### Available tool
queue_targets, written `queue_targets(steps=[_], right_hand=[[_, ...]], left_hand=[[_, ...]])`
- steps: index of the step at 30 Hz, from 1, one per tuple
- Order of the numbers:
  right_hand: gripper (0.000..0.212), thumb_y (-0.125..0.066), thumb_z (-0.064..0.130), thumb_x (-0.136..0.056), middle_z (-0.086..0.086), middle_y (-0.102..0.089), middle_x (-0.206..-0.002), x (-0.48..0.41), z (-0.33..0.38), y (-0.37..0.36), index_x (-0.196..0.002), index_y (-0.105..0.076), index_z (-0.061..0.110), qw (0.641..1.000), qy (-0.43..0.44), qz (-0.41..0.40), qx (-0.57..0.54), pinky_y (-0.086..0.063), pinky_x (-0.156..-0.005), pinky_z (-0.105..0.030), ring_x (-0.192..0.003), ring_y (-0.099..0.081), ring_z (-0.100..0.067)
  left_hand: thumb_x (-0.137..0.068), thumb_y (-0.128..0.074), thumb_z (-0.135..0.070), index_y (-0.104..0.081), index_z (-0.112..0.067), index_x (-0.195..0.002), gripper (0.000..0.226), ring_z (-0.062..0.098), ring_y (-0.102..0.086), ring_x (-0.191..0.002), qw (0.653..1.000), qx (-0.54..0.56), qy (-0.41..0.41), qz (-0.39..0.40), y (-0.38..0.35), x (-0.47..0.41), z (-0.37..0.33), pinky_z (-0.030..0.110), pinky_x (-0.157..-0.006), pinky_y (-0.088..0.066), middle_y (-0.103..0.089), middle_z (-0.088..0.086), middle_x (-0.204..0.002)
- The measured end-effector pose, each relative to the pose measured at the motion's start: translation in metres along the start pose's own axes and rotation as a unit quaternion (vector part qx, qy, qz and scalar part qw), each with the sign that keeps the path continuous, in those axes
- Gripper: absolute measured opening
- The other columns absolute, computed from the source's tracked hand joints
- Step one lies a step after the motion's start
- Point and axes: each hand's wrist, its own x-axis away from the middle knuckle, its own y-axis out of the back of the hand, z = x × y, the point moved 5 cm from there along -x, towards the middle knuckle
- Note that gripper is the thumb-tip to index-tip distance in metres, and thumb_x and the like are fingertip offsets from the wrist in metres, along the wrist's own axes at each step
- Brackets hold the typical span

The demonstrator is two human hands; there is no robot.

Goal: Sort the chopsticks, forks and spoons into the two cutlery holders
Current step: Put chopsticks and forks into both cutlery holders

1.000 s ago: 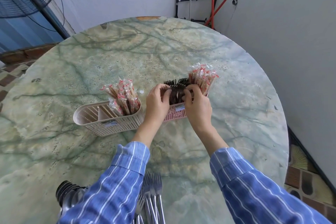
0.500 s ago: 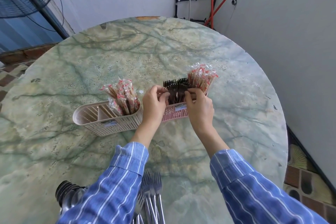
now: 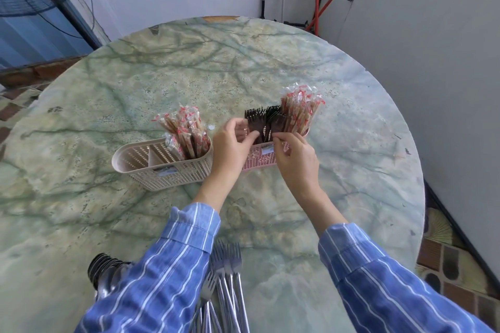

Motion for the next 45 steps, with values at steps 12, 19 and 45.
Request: queue_targets(steps=[12,19,45], right_hand=[[0.017,-0.061,0.008,-0.089,0.004,-0.066,-0.094,0.15,-0.015,-0.035,-0.1,-0.072,0.015,0.988,-0.009,0.146,-0.047,-0.052,-0.065,-0.032,-0.058,-0.056,-0.011],[0.022,-0.062,0.008,-0.088,-0.008,-0.068,-0.098,0.221,-0.021,-0.059,-0.108,-0.07,0.008,0.97,-0.102,0.219,-0.03,-0.045,-0.071,-0.019,-0.062,-0.055,-0.011],[0.053,-0.069,0.015,-0.084,-0.008,-0.057,-0.106,0.212,0.013,-0.103,-0.132,-0.049,0.01,0.912,-0.126,0.386,0.052,-0.041,-0.084,-0.027,-0.102,-0.052,-0.021]], left_hand=[[-0.083,-0.073,-0.014,-0.063,-0.014,-0.098,0.018,-0.002,-0.063,-0.077,0.996,0.025,0.083,0.021,0.058,0.151,0.075,0.008,-0.071,-0.047,-0.069,-0.004,-0.086],[-0.076,-0.08,-0.016,-0.064,-0.022,-0.087,0.02,0.004,-0.058,-0.07,0.989,-0.029,0.142,0.02,0.083,0.234,0.133,0.021,-0.068,-0.048,-0.064,-0.003,-0.082],[-0.074,-0.08,-0.027,-0.059,-0.009,-0.107,0.043,0.026,-0.056,-0.101,0.97,-0.1,0.205,0.082,0.074,0.252,0.153,0.031,-0.082,-0.04,-0.064,0.008,-0.106]])
